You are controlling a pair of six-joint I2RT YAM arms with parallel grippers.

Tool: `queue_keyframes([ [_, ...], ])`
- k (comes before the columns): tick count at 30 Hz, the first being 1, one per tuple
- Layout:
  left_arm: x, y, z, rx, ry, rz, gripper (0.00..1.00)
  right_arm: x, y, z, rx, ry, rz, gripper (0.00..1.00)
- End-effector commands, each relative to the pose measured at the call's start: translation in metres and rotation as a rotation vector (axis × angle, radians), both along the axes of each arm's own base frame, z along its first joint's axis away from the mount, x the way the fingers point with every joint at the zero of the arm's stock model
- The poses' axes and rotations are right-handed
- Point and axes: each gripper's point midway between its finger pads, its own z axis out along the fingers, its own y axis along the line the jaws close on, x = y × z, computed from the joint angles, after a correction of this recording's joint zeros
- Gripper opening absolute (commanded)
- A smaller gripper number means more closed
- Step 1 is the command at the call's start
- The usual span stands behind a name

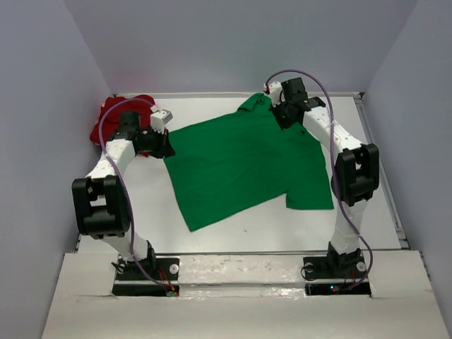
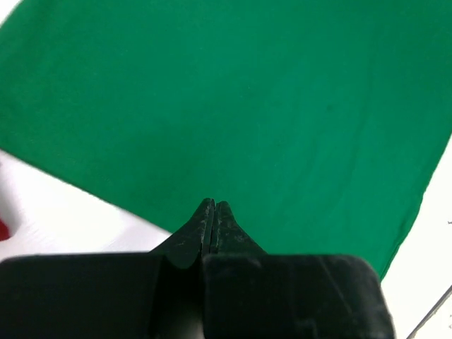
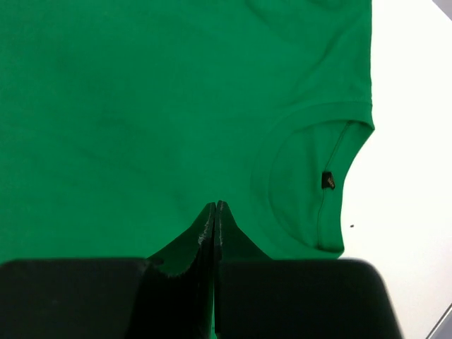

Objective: Fold and stack the t-shirts
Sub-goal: Flatten out the tshirt

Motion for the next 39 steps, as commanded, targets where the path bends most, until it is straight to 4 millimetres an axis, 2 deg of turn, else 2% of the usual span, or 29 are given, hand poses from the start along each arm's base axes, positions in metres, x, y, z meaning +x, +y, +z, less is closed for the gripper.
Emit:
queue_keyframes([
  [1,0.009,-0.012,-0.008,0.078,0.039,0.026,0.0,0.027,0.005,0.019,0.039,-0.055,-0.025,0.0],
  [2,0.01,-0.01,-0.013,0.092,0.051,0.039,0.0,0.032,0.005,0.015,0.035,-0.053,-0.033,0.0],
  [3,0.009,-0.022,-0.02,0.107,0.072,0.015,0.0,0.036,0.007,0.012,0.034,-0.049,-0.031,0.0],
  [5,0.014,-0.026,-0.033,0.155,0.114,0.025,0.0,0.049,0.007,0.0,0.038,-0.04,-0.032,0.0],
  [10,0.027,-0.018,-0.055,0.215,0.158,0.075,0.0,0.066,0.013,-0.016,0.058,-0.011,-0.017,0.0],
  [11,0.031,-0.018,-0.06,0.223,0.167,0.081,0.0,0.066,0.015,-0.029,0.056,0.021,-0.016,0.0],
  [12,0.033,-0.015,-0.065,0.244,0.174,0.098,0.0,0.07,0.016,-0.026,0.062,0.012,-0.017,0.0],
  [16,0.039,-0.009,-0.077,0.289,0.205,0.131,0.0,0.068,0.019,-0.047,0.064,0.057,-0.006,0.0],
  [17,0.04,-0.008,-0.08,0.302,0.21,0.137,0.0,0.068,0.013,-0.053,0.058,0.068,-0.016,0.0],
  [21,0.04,-0.001,-0.089,0.334,0.227,0.158,0.0,0.066,0.013,-0.075,0.051,0.109,-0.015,0.0],
  [22,0.04,0.0,-0.091,0.346,0.229,0.163,0.0,0.068,0.008,-0.081,0.049,0.117,-0.024,0.0],
  [30,0.042,-0.004,-0.101,0.412,0.235,0.157,0.0,0.065,0.003,-0.112,0.037,0.19,-0.035,0.0],
  [39,0.046,-0.004,-0.11,0.482,0.232,0.153,0.0,0.049,-0.03,-0.138,-0.014,0.265,-0.091,0.0],
])
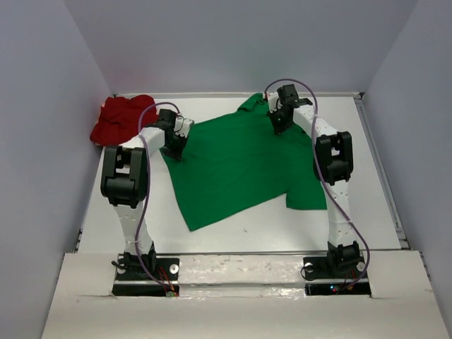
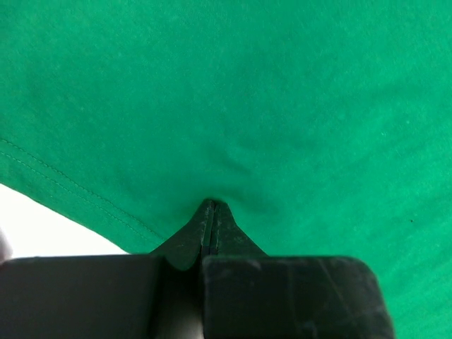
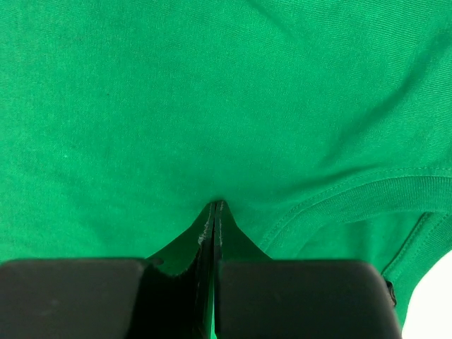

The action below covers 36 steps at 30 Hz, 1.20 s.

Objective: Fold and stack the t-shirts
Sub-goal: Flatten out the tshirt

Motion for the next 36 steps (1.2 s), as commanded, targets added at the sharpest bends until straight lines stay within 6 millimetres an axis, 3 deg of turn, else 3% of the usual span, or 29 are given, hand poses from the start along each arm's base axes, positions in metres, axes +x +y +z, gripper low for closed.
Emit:
queue_keyframes([
  [1,0.01,0.006,0.0,0.062,-0.005,0.008,0.0,-0.02,-0.021,-0.018,-0.038,0.08,-0.034,0.0],
  [9,0.029,0.017,0.007,0.213,-0.057,0.024,0.0,-0.059,-0.043,-0.028,-0.07,0.164,-0.048,0.0],
  [16,0.036,0.024,0.007,0.29,-0.057,0.024,0.0,-0.062,-0.063,-0.022,-0.121,0.155,-0.073,0.0],
  [23,0.046,0.017,0.015,0.312,-0.082,-0.025,0.0,-0.079,-0.065,-0.019,-0.125,0.189,-0.077,0.0],
  [30,0.081,0.007,0.027,0.329,-0.122,-0.054,0.0,-0.102,-0.069,-0.014,-0.131,0.22,-0.077,0.0],
  [36,0.1,-0.007,0.033,0.341,-0.159,-0.093,0.0,-0.12,-0.066,-0.004,-0.106,0.265,-0.069,0.0],
])
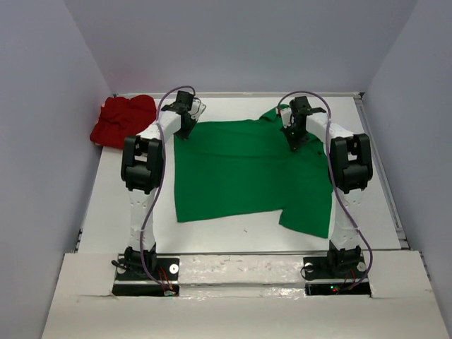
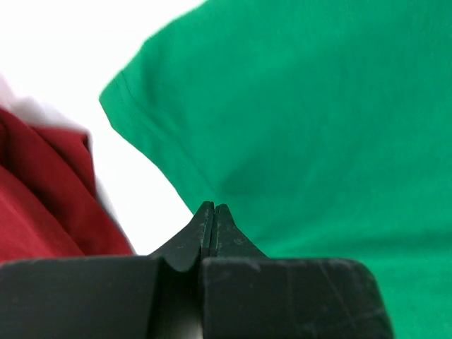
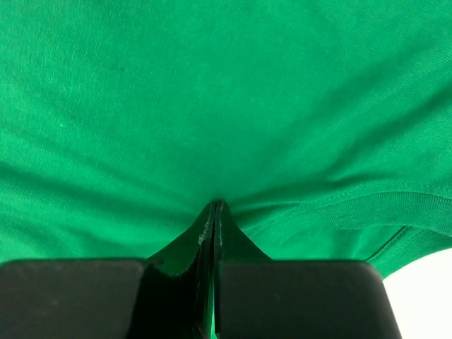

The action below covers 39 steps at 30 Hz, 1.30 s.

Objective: Fold and stack the t-shirts
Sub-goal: Flatten out the tshirt

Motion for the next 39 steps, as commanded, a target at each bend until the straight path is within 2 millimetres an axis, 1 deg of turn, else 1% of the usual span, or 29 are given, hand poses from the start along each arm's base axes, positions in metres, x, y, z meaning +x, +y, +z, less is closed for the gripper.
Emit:
queue_keyframes([
  [1,0.012,-0.012,0.013,0.036,-0.017,-0.058,0.0,-0.039,-0.007,0.001,-0.002,0.127,-0.008,0.0],
  [5,0.017,-0.023,0.009,0.042,-0.008,-0.083,0.0,-0.045,0.001,0.008,0.046,0.152,-0.001,0.0],
  [7,0.018,-0.027,0.012,0.041,-0.016,-0.09,0.0,-0.042,0.002,0.016,0.049,0.129,0.011,0.0],
  [9,0.017,-0.032,0.021,0.034,-0.037,-0.096,0.0,-0.032,0.001,0.03,0.044,0.084,0.011,0.0],
  [10,0.016,-0.032,0.025,0.033,-0.043,-0.094,0.0,-0.028,0.002,0.039,0.047,0.063,0.012,0.0],
  [11,0.015,-0.032,0.029,0.032,-0.049,-0.093,0.0,-0.019,0.004,0.057,0.056,0.021,0.012,0.0],
  [12,0.013,-0.032,0.038,0.029,-0.063,-0.093,0.0,-0.014,0.005,0.068,0.062,0.0,0.014,0.0],
  [14,0.011,-0.03,0.048,0.026,-0.074,-0.084,0.0,-0.01,0.007,0.087,0.07,-0.022,0.018,0.0],
  [15,0.01,-0.031,0.059,0.021,-0.092,-0.085,0.0,0.001,0.008,0.108,0.077,-0.073,0.021,0.0],
  [17,0.007,-0.029,0.071,0.022,-0.106,-0.077,0.0,0.006,0.009,0.125,0.081,-0.106,0.026,0.0],
  [18,0.006,-0.029,0.081,0.017,-0.121,-0.073,0.0,0.014,0.01,0.141,0.084,-0.149,0.026,0.0],
  [21,0.002,-0.027,0.093,0.013,-0.129,-0.067,0.0,0.021,0.011,0.157,0.087,-0.186,0.029,0.0],
  [22,0.0,-0.027,0.093,0.01,-0.125,-0.066,0.0,0.025,0.012,0.167,0.094,-0.213,0.029,0.0],
  [24,-0.004,-0.028,0.091,0.003,-0.115,-0.067,0.0,0.026,0.012,0.171,0.097,-0.217,0.031,0.0],
  [26,-0.008,-0.03,0.083,-0.014,-0.091,-0.069,0.0,0.027,0.013,0.171,0.097,-0.219,0.031,0.0],
  [30,-0.015,-0.039,0.062,-0.076,-0.028,-0.091,0.0,0.022,0.01,0.161,0.086,-0.202,0.031,0.0],
  [31,-0.016,-0.042,0.054,-0.103,-0.004,-0.096,0.0,0.022,0.01,0.16,0.084,-0.202,0.03,0.0],
  [32,-0.017,-0.046,0.049,-0.137,0.016,-0.102,0.0,0.02,0.01,0.157,0.084,-0.2,0.033,0.0],
  [33,-0.018,-0.047,0.04,-0.15,0.041,-0.105,0.0,0.019,0.009,0.156,0.078,-0.199,0.034,0.0],
  [34,-0.016,-0.05,0.039,-0.178,0.049,-0.111,0.0,0.019,0.008,0.154,0.074,-0.198,0.032,0.0],
  [36,-0.017,-0.05,0.03,-0.182,0.074,-0.109,0.0,0.018,0.006,0.149,0.062,-0.19,0.031,0.0],
  [39,-0.015,-0.053,0.025,-0.188,0.08,-0.115,0.0,0.019,0.002,0.142,0.039,-0.184,0.027,0.0],
])
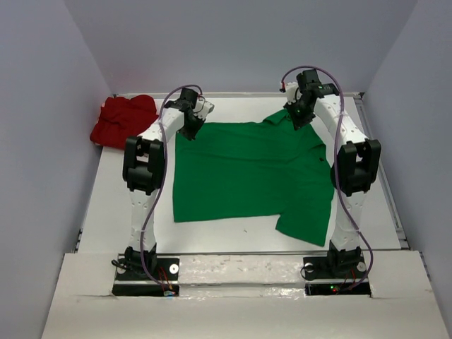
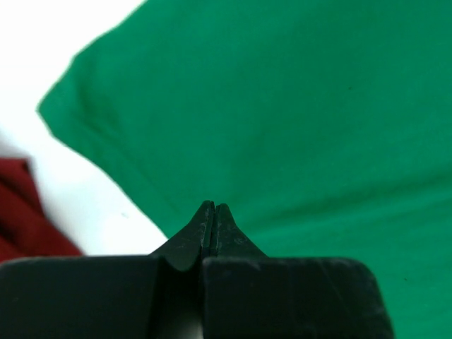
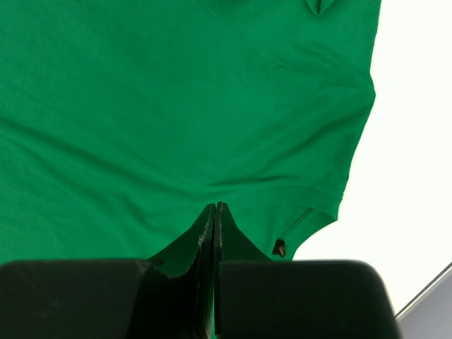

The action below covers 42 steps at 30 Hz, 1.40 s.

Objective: Fold and stack the t-shirts
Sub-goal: Flatten out the tshirt

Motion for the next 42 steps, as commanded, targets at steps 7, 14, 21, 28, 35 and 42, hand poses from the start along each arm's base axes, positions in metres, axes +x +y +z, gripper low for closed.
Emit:
queue_keyframes([
  [7,0.0,-0.008,-0.013,-0.048,0.045,-0.005,0.0,0.026,-0.031,-0.01,-0.093,-0.076,-0.076,0.0],
  [14,0.006,-0.005,-0.014,-0.038,0.025,0.01,0.0,0.07,-0.044,-0.039,-0.091,-0.094,-0.154,0.0],
  [21,0.011,-0.003,-0.017,-0.031,0.021,0.014,0.0,0.097,-0.053,-0.085,-0.104,-0.072,-0.189,0.0],
  [28,0.012,0.002,-0.022,-0.012,0.025,0.024,0.0,0.099,-0.07,-0.113,-0.112,-0.034,-0.216,0.0],
  [35,0.016,0.007,-0.029,-0.015,0.023,0.05,0.0,0.092,-0.076,-0.134,-0.12,0.012,-0.214,0.0],
  [42,0.035,0.017,-0.039,-0.041,0.023,0.096,0.0,0.095,-0.074,-0.14,-0.111,0.012,-0.206,0.0],
])
